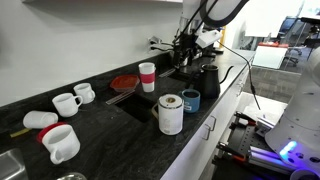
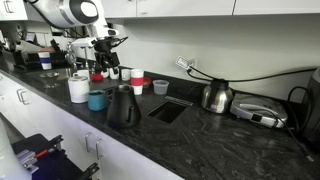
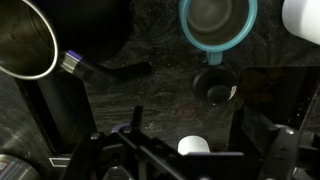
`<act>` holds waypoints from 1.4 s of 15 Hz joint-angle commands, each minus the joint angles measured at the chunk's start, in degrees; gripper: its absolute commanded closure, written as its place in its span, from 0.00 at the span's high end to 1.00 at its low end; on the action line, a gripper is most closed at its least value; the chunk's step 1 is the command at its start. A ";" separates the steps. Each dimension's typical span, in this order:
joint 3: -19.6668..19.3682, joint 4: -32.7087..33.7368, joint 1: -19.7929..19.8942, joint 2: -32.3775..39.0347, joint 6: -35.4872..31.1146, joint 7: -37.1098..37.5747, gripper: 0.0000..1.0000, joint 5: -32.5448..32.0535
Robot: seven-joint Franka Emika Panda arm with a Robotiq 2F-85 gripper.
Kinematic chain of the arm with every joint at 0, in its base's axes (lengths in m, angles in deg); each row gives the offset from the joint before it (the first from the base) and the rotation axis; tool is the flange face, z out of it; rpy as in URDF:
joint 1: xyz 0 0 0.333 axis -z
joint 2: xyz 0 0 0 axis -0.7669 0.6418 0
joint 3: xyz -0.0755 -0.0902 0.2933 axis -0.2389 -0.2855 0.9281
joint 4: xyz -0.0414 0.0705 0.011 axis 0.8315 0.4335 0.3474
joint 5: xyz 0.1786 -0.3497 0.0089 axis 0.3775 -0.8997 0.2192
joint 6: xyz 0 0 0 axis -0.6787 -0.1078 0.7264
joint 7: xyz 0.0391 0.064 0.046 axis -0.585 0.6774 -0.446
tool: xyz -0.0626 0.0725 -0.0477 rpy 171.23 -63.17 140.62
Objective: Put the black lid on the black kettle
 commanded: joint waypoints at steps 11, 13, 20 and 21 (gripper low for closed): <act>0.16 2.95 -5.21 7.37 -7.12 -3.43 1.00 1.47; -0.44 4.00 -5.31 10.24 -8.16 -4.46 1.00 2.30; -2.57 8.58 -5.42 19.66 -7.47 -7.99 1.00 7.63; -2.71 9.37 -5.36 20.68 -7.31 -8.23 1.00 8.04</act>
